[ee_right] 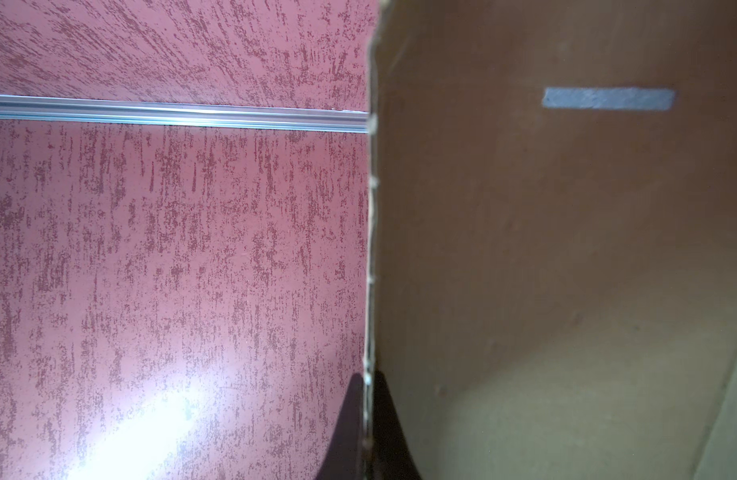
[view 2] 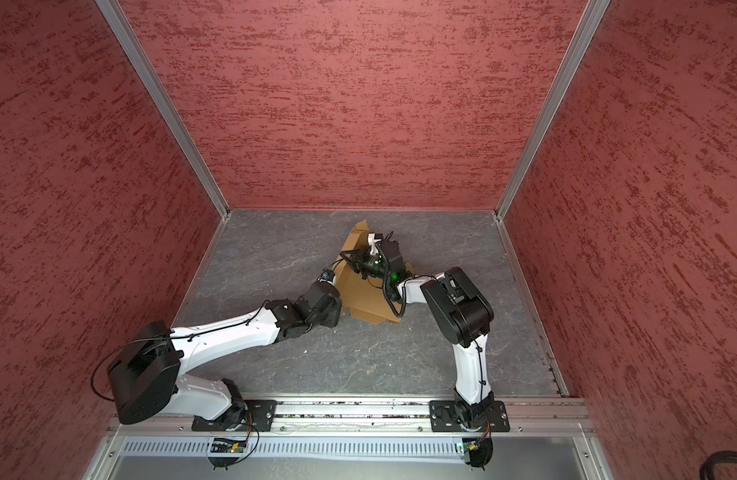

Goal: Fold the paper box

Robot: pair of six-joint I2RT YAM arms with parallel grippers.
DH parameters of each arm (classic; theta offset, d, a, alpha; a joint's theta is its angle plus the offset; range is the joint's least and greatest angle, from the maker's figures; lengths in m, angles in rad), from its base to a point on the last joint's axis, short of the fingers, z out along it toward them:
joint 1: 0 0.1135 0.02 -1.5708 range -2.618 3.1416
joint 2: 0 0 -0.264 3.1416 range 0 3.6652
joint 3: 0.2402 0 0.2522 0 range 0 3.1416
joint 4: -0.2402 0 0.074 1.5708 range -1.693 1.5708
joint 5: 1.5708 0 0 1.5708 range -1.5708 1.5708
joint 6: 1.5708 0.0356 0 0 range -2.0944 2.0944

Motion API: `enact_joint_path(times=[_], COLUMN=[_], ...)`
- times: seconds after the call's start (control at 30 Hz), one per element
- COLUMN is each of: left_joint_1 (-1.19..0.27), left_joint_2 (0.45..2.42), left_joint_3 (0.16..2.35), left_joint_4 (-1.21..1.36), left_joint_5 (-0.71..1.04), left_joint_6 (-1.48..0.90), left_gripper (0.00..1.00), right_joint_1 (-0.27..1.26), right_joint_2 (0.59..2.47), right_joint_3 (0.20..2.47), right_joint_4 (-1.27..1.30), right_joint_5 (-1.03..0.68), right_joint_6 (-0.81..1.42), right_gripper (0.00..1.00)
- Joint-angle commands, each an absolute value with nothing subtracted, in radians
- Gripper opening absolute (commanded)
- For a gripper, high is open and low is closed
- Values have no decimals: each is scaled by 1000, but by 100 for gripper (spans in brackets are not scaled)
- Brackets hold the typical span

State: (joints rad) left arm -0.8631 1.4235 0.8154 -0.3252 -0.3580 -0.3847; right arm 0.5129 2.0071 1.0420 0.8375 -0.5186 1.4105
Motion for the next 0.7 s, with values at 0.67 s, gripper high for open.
enact_joint_path(times=[0.67], left_joint_1=[-915], left_joint_2=[1316], left_joint_3=[786], left_joint_4=[-299], left_joint_5=[-380], left_joint_6=[-422], left_gripper=[64], right_joint_1=[504], right_joint_2=[2016], right_joint_3=[993], right_joint_4=[813], right_joint_5=[-494], right_joint_6=[1446], right_gripper=[1])
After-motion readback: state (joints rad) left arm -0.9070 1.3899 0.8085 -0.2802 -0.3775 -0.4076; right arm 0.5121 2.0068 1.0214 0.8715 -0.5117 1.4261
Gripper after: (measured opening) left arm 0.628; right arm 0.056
